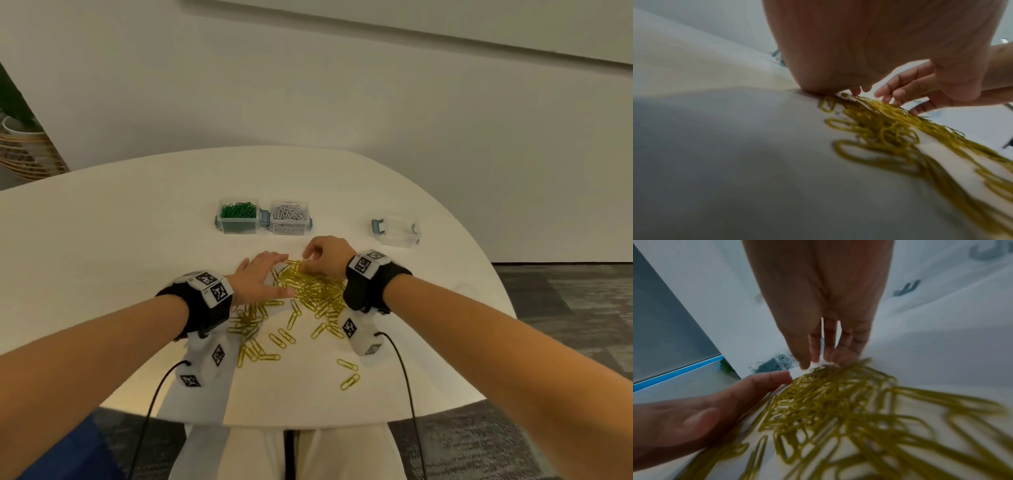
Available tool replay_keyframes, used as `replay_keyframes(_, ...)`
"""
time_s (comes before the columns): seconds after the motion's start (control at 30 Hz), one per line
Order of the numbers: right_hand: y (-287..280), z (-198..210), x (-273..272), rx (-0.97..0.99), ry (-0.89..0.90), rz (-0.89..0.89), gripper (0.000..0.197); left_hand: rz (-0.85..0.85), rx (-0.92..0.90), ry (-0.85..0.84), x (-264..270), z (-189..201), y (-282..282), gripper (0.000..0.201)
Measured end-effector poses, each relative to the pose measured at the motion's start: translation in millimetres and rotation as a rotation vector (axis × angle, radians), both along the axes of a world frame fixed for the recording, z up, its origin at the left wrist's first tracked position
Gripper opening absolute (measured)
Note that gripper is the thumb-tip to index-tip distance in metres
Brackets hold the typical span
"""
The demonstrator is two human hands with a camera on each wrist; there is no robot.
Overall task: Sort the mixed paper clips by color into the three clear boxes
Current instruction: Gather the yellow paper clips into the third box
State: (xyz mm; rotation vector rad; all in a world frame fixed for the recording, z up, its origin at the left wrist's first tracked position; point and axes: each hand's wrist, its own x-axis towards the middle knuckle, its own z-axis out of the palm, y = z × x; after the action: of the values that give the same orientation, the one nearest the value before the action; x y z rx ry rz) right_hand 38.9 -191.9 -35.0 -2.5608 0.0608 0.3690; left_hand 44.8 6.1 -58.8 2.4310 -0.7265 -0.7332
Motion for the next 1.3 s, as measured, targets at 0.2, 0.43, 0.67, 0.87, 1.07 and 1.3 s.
replay_keyframes(0.2, 3.3, 11.7, 4.3, -0.027, 0.234, 0.005, 0.009, 0.198, -0.262, 0.163, 8.0, -6.8, 7.1, 0.055)
replay_keyframes(0.43, 0.9, 21.8, 8.4, -0.228, 0.168, 0.055, 0.03, 0.083, -0.139, -0.045, 12.3, -16.7, 4.5, 0.048)
replay_keyframes(0.67, 27.3, 11.2, 19.2, -0.382, 0.142, 0.19, 0.035, 0.127, -0.215, -0.019, 10.1, -12.7, 4.8, 0.047)
replay_keyframes(0.87, 10.9, 43.2, 32.9, -0.176, 0.155, 0.196, 0.008, 0.078, -0.177, -0.036, 15.5, -19.2, 5.1, 0.051)
replay_keyframes(1.07, 11.2, 67.9, 74.8, 0.169, -0.18, -0.043, 0.009, 0.099, -0.256, -0.04, 13.6, -20.8, 6.4, 0.038)
replay_keyframes(1.3, 1.6, 56.5, 37.0, 0.182, -0.069, -0.074, 0.019, 0.18, -0.308, 0.116, 2.5, -0.4, 12.9, 0.045)
